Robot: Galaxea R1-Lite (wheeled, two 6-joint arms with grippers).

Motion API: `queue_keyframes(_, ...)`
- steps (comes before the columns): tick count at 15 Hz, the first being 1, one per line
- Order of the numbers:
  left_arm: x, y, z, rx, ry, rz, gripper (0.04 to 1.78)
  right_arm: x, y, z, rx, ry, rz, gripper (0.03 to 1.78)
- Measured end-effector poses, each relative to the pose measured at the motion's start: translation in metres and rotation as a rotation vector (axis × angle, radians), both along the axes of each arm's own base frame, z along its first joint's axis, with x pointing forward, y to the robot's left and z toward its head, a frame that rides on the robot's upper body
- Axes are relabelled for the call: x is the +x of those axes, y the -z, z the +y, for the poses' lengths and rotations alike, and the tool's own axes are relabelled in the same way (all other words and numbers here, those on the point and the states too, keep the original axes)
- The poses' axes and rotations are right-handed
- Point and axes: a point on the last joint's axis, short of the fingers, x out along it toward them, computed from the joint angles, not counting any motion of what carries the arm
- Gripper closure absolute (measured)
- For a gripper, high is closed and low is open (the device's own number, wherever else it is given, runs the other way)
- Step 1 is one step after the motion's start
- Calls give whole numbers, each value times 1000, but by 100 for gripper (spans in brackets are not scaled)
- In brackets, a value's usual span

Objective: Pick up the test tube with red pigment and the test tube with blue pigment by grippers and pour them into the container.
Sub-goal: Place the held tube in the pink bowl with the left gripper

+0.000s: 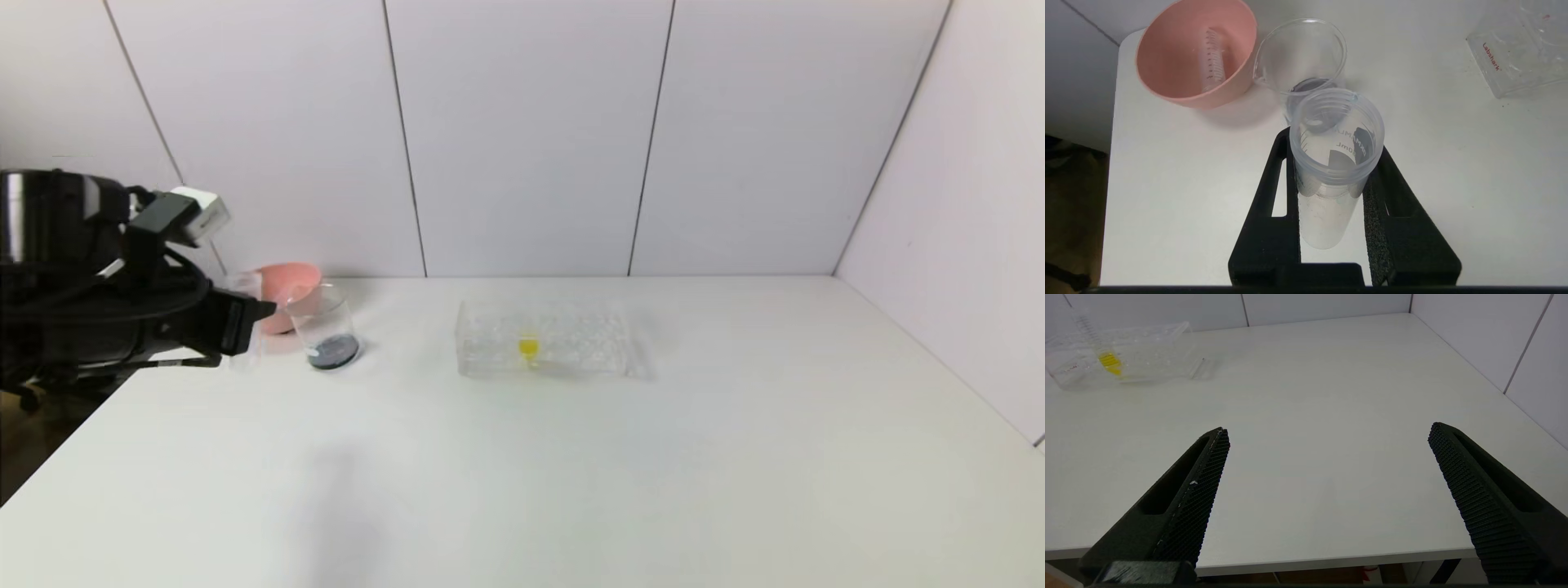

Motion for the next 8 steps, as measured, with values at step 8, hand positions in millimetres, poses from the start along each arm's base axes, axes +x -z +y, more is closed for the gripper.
queue_keyframes(8, -72, 14, 11, -192, -237, -271, 137, 0, 0, 0, 0, 0, 0, 4)
